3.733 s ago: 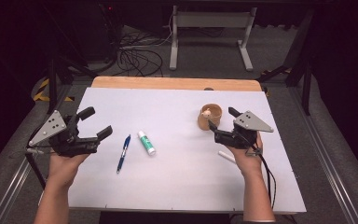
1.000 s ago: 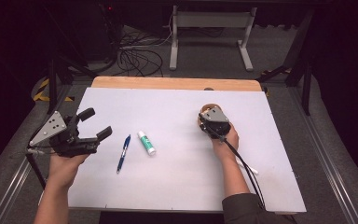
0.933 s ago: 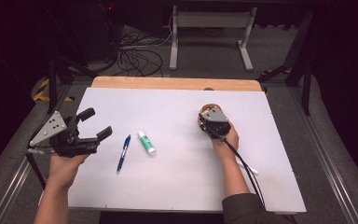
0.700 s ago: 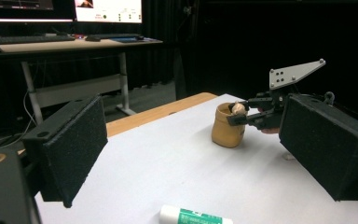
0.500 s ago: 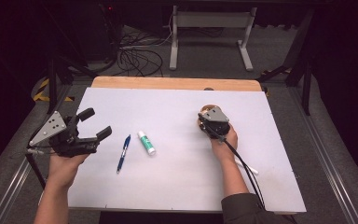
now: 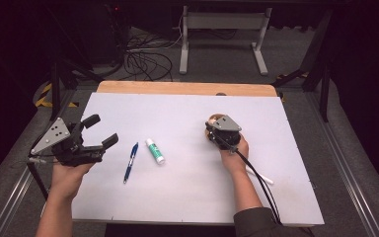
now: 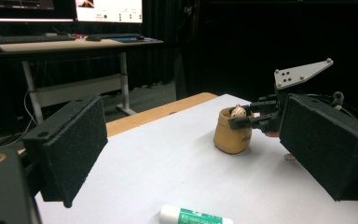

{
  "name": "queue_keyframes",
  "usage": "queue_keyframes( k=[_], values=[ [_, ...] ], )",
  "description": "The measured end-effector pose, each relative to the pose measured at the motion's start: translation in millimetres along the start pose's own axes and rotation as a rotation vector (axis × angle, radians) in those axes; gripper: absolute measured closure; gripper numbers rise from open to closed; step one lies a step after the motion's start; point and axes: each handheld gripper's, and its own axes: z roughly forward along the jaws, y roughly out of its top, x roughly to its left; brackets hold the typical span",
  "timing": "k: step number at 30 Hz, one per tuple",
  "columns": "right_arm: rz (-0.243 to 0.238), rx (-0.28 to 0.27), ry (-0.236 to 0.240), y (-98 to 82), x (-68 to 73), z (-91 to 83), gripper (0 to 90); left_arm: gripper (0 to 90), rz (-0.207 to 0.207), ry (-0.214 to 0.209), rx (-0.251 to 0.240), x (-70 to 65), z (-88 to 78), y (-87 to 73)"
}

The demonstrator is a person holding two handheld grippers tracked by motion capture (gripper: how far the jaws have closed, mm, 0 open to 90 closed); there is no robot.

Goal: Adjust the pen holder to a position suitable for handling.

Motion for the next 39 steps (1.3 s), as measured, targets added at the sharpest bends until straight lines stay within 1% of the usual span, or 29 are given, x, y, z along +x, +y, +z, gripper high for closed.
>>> queue_keyframes(
  k=[3, 5, 6, 7, 9, 10, 12, 13, 14, 15, 17, 18, 21, 22, 24, 28, 29, 30, 31, 33, 35, 39],
  values=[
    [0.009, -0.021, 0.034, 3.4, 10.3, -5.2, 63.3, 8.4, 0.0, -0.001, 0.001, -0.1, -0.1, 0.0],
    [0.004, -0.027, 0.048, 4.9, 16.0, -8.0, 63.3, 8.4, 0.0, -0.001, 0.0, -0.1, -0.2, 0.0],
    [0.004, -0.027, 0.048, 4.9, 16.0, -8.0, 63.3, 8.4, 0.0, -0.001, -0.001, 0.0, -0.3, 0.1],
    [0.003, -0.032, 0.059, 6.4, 21.8, -11.4, 63.3, 8.4, 0.0, -0.001, -0.002, 0.0, -0.4, 0.1],
    [-0.001, -0.04, 0.075, 8.4, 28.5, -15.9, 63.3, 8.4, 0.0, -0.001, -0.001, 0.0, -0.3, 0.1],
    [-0.001, -0.04, 0.075, 8.4, 28.5, -15.9, 63.3, 8.4, 0.0, -0.001, -0.001, -0.2, -0.2, 0.1],
    [-0.007, -0.047, 0.093, 11.0, 35.1, -20.5, 63.3, 8.4, -0.003, -0.001, 0.0, -0.8, 0.1, 0.1],
    [-0.016, -0.046, 0.103, 13.6, 42.1, -24.2, 63.2, 8.4, 0.001, -0.002, -0.001, -0.9, 0.6, 0.0],
    [-0.016, -0.046, 0.103, 13.6, 42.1, -24.2, 63.2, 8.4, 0.001, -0.002, -0.001, -0.9, 0.6, 0.0],
    [-0.026, -0.04, 0.104, 15.5, 48.0, -27.6, 63.3, 8.4, 0.002, -0.002, 0.001, -1.1, 0.6, 0.1],
    [-0.031, -0.039, 0.107, 16.2, 49.9, -28.7, 63.2, 8.4, 0.001, -0.003, 0.001, -1.3, 0.8, 0.1],
    [-0.031, -0.031, 0.117, 17.3, 53.8, -30.5, 63.2, 8.4, 0.001, -0.003, 0.001, -1.4, 0.8, 0.1],
    [-0.028, -0.022, 0.124, 17.9, 57.9, -32.5, 63.2, 8.4, -0.002, -0.003, -0.002, -1.9, 0.8, 0.1],
    [-0.021, -0.013, 0.134, 18.3, 62.2, -34.8, 63.2, 8.4, -0.002, -0.003, -0.002, -1.9, 0.9, 0.1],
    [-0.018, -0.004, 0.145, 18.0, 66.0, -37.0, 63.2, 8.4, -0.002, -0.003, 0.0, -1.9, 1.1, -0.1],
    [-0.006, 0.008, 0.142, 17.3, 72.0, -39.1, 63.2, 8.4, 0.001, -0.005, 0.001, -2.1, 1.4, 0.0],
    [-0.003, 0.014, 0.138, 17.2, 73.7, -39.5, 63.2, 8.4, 0.001, -0.005, 0.002, -2.1, 1.4, 0.0],
    [0.006, 0.02, 0.122, 17.7, 77.5, -40.7, 63.2, 8.4, 0.002, -0.005, 0.002, -2.2, 1.4, 0.0],
    [0.006, 0.02, 0.122, 17.7, 77.5, -40.7, 63.2, 8.4, 0.002, -0.006, 0.001, -2.2, 1.4, 0.1],
    [0.01, 0.023, 0.105, 18.7, 82.3, -42.4, 63.1, 8.4, -0.001, -0.005, 0.0, -2.5, 1.3, 0.1],
    [0.008, 0.025, 0.107, 19.1, 84.1, -42.6, 63.1, 8.4, 0.003, -0.006, 0.002, -2.2, 1.3, 0.1],
    [0.011, 0.031, 0.1, 17.0, 86.1, -40.3, 63.1, 8.4, -0.001, -0.004, 0.003, -2.3, 1.3, -0.2]
  ],
)
